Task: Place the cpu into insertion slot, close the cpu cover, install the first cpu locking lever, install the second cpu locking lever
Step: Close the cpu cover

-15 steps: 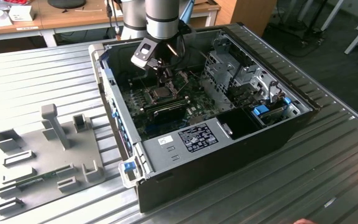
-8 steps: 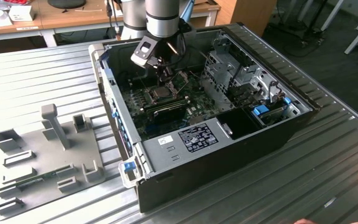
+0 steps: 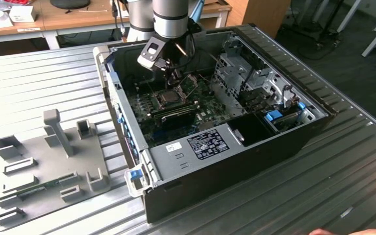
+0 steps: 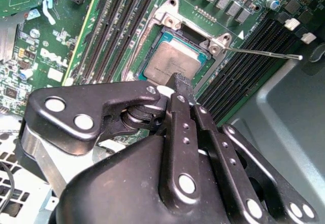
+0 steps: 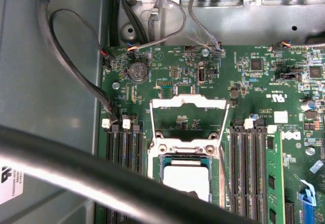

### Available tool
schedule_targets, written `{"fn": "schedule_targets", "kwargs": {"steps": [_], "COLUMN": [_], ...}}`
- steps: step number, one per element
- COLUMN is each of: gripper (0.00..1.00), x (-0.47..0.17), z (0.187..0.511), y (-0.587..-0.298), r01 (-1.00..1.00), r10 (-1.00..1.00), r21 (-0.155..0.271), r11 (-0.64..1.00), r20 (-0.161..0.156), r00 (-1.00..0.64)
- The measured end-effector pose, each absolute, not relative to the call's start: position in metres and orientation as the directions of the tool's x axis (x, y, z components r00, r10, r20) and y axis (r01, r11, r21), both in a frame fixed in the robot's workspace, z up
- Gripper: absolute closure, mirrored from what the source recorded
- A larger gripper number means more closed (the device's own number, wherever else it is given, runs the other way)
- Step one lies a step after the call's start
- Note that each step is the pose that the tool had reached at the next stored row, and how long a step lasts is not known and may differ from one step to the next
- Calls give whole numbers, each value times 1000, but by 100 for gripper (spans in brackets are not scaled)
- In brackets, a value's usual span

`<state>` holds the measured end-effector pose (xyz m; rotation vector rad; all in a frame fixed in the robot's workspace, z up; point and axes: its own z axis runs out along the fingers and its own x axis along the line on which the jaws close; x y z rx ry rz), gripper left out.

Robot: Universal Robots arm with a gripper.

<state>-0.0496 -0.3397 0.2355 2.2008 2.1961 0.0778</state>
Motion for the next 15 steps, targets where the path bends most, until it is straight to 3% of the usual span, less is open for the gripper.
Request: {"fn": "schedule_targets", "kwargs": {"steps": [15], "gripper": [89], "x": [-50], "z": [246], "y": [-340], "r01": [998], "r10": [1000], "r21": [58], "r11": [-3], "r20": [13], "r00": [2]}}
